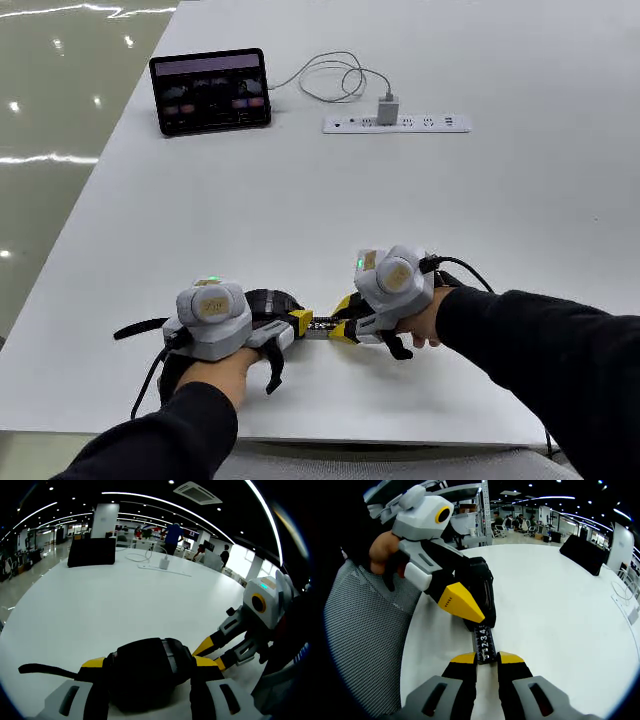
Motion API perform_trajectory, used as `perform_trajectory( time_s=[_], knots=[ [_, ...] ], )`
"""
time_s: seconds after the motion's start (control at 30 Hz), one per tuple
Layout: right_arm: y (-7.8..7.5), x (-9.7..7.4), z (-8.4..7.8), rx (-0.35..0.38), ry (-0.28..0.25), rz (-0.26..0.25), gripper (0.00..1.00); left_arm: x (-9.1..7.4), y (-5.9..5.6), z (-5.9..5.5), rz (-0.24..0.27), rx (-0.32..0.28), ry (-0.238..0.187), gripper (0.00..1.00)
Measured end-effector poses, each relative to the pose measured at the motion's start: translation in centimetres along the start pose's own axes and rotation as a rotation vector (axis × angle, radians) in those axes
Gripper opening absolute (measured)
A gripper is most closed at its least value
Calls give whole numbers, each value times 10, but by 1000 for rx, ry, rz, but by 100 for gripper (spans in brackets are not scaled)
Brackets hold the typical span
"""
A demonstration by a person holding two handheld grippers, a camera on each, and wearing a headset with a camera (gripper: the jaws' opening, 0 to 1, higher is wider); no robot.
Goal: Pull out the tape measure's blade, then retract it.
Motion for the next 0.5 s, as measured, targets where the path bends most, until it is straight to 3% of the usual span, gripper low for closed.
perform_trajectory(
  time_s=[0.5],
  knots=[
    [1,2,3,-5,-6,0,11,0,0,0,0,-3,0,61]
  ],
)
Point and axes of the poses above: the centre of the closed fingertips' face, and the gripper's own axes: x roughly forward along the fingers, y roughly to its left, z roughly out of its top, the point moved 4 cm from there along -x, roughly backward along the fingers, and after that the axes turned 9 degrees about -z, right-handed, at the moved point
